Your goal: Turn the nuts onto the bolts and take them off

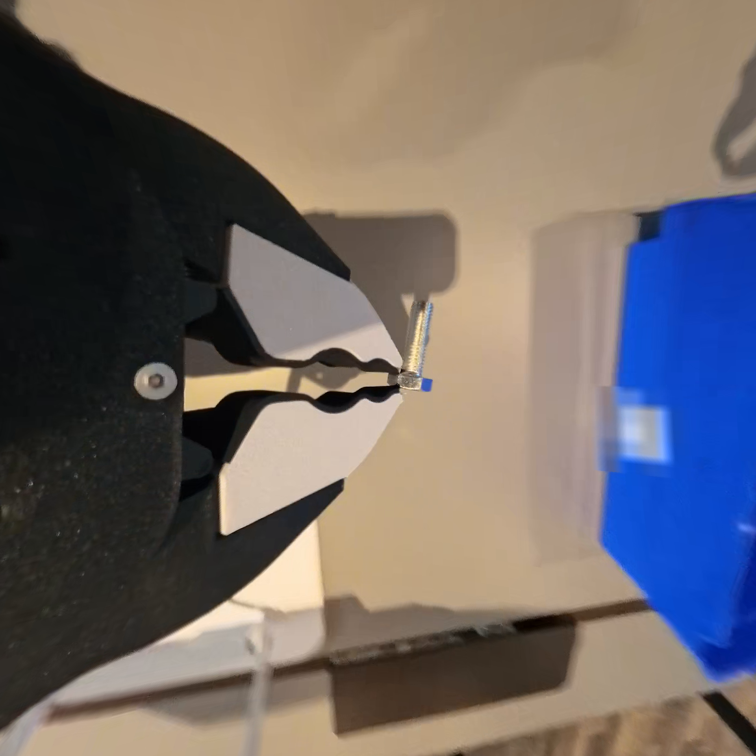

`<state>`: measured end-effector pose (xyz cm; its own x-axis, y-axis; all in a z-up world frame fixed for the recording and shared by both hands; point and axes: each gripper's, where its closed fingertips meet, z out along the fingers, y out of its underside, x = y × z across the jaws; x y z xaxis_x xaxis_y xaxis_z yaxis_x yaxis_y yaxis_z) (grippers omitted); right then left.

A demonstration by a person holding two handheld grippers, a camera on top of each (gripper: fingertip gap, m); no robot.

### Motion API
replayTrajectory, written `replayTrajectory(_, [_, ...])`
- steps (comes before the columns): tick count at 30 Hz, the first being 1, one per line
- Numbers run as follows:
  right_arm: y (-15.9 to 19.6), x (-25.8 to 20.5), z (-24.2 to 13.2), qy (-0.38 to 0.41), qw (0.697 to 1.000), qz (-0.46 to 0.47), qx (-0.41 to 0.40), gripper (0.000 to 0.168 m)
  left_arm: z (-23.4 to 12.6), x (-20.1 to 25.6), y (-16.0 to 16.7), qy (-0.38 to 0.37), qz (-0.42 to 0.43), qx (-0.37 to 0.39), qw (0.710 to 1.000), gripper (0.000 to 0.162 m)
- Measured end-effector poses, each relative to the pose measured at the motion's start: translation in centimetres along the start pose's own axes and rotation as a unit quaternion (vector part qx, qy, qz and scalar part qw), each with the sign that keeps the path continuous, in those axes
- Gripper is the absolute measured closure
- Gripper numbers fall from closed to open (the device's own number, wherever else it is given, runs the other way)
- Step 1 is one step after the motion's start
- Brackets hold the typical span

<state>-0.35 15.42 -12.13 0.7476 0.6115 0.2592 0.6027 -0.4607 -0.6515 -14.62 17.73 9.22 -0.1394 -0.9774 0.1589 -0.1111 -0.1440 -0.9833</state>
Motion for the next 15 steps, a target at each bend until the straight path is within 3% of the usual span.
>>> replayTrajectory(6, [3.5, -1.7, -1.3, -0.008, 1.0, 0.027, 0.005, 0.162, 7.0, 6.0, -0.2, 0.113, -0.092, -0.03, 0.989, 0.145])
replayTrajectory(10, [5.4, -1.9, -1.9, -0.001, 0.999, 0.037, 0.0, 0.162, 10.8, 6.6, 0.0, 0.126, -0.153, -0.01, 0.98, 0.145])
replayTrajectory(15, [7.8, -2.3, -2.8, -0.001, 0.998, 0.064, 0.003, 0.162, 15.0, 5.5, 3.8, 0.122, -0.125, -0.021, 0.984, 0.145])
